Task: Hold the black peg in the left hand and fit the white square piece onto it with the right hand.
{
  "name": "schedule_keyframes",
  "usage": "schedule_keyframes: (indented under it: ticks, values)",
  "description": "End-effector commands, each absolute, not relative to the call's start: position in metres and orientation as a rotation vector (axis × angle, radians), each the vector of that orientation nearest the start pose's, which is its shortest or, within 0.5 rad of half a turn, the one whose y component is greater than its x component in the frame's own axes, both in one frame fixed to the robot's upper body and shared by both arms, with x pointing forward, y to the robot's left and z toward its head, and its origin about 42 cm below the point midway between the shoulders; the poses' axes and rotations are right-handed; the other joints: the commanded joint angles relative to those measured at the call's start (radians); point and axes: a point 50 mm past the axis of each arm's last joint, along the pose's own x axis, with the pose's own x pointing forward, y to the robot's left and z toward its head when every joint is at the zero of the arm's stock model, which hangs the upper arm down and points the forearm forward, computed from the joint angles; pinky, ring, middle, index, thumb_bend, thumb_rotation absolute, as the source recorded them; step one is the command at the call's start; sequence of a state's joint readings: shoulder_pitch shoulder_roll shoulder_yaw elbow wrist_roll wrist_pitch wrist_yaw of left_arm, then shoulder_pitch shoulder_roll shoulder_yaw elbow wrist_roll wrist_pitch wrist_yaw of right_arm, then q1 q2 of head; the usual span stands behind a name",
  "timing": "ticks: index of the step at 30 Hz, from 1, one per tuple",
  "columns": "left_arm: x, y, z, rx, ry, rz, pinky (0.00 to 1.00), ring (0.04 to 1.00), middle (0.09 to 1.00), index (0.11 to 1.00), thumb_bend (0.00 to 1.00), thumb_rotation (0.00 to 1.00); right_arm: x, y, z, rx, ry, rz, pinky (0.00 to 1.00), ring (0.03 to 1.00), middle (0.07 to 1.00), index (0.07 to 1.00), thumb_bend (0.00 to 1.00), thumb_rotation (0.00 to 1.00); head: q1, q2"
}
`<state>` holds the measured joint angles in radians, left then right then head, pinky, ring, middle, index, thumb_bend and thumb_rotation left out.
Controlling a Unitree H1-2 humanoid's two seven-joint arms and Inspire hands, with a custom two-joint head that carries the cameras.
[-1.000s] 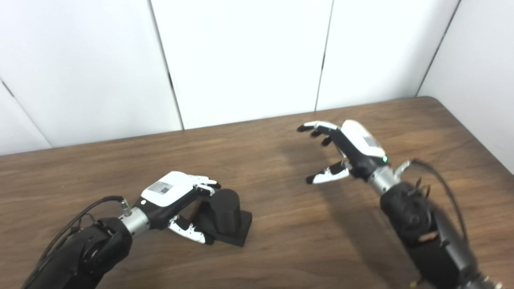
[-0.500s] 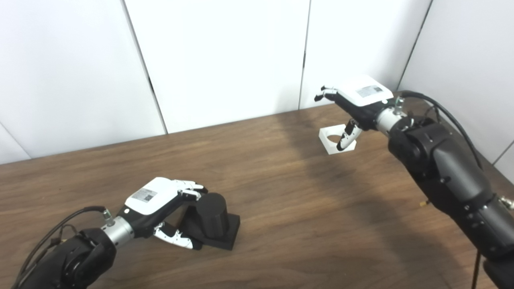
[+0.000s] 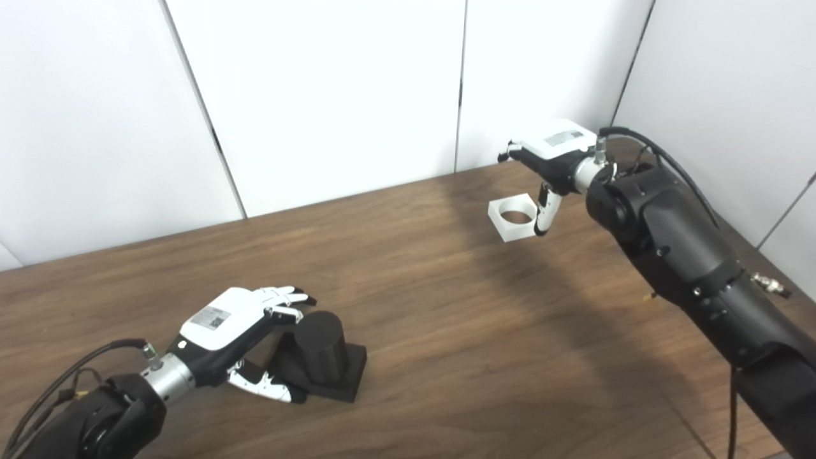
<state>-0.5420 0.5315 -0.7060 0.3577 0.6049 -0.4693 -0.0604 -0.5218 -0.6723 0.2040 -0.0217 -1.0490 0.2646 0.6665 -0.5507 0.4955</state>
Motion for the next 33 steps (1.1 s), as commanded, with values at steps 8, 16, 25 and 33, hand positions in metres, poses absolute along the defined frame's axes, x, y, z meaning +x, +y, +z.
schedule_keyframes:
  ticks: [8, 16, 25, 33]
  values:
    - [0.361, 0.245, 0.087, 1.385, -0.326, -1.092, 0.89, 0.913, 0.875, 0.494, 0.52, 0.07, 0.434, -0.354, 0.304, -1.747, 0.229, 0.099, 0.86, 0.928, 0.932, 0.859, 0.95, 0.13, 0.008, 0.005]
    - [0.359, 0.245, 0.087, 1.373, -0.316, -1.103, 0.90, 0.909, 0.870, 0.494, 0.52, 0.07, 0.444, -0.352, 0.285, -1.742, 0.247, 0.117, 0.83, 0.903, 0.919, 0.851, 0.95, 0.14, 0.012, 0.010]
    - [0.356, 0.244, 0.088, 1.371, -0.332, -1.097, 0.87, 0.885, 0.861, 0.493, 0.52, 0.07, 0.453, -0.350, 0.268, -1.703, 0.263, 0.122, 0.85, 0.904, 0.921, 0.855, 0.92, 0.13, 0.020, 0.015]
    - [0.354, 0.244, 0.091, 1.366, -0.341, -1.098, 0.87, 0.881, 0.855, 0.493, 0.52, 0.07, 0.454, -0.350, 0.255, -1.677, 0.258, 0.130, 0.84, 0.892, 0.908, 0.851, 0.90, 0.12, 0.027, 0.022]
